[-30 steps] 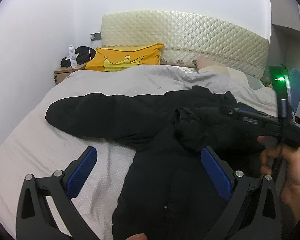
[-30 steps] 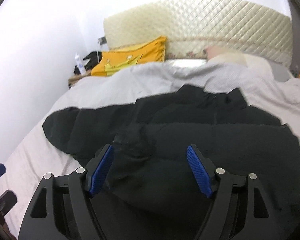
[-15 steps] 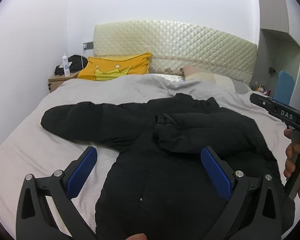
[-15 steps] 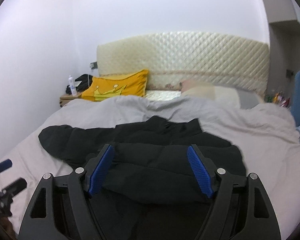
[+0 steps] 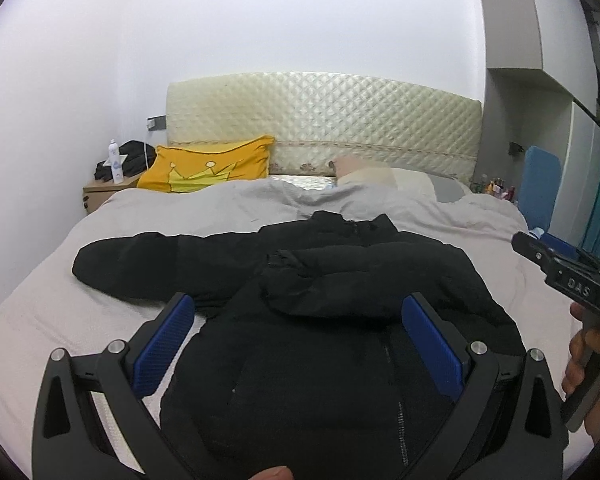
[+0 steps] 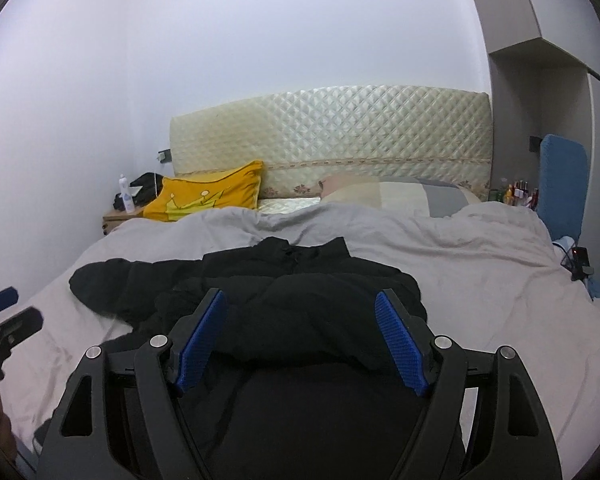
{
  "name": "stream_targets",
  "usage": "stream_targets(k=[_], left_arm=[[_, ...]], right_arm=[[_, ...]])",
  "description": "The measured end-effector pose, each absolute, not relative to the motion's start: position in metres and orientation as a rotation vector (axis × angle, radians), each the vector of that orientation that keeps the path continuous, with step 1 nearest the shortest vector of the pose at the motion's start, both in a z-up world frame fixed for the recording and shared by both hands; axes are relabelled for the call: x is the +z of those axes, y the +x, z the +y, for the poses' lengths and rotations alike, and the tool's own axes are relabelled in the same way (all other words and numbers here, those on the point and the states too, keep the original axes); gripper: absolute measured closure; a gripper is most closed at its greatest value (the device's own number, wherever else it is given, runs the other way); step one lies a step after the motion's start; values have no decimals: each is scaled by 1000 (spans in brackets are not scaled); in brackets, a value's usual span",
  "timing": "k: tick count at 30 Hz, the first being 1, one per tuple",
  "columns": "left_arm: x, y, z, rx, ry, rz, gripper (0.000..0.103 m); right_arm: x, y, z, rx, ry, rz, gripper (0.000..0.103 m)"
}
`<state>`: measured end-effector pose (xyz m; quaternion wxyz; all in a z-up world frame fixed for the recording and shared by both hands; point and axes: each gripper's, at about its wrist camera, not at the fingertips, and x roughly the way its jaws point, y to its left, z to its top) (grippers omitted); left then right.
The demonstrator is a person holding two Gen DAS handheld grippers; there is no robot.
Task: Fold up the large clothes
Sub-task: 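Release the sleeve and withdraw the right gripper from the jacket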
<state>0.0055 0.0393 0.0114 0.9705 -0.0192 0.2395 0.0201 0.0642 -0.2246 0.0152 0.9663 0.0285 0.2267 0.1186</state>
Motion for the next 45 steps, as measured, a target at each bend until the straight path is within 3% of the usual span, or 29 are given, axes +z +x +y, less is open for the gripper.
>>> stream_targets(k=[35,41,45], left_arm=[[-5,-18,21,-85,-50,496,0],[-12,-13,25,-103,-82,523,0],[-16,-11,24,-109,-76,534,0]], right_arm=[[-21,-47,-265,237,136,456,19],[-27,-60,-263,249,153,468,15],[-25,-65,-261,232,113,443,4]])
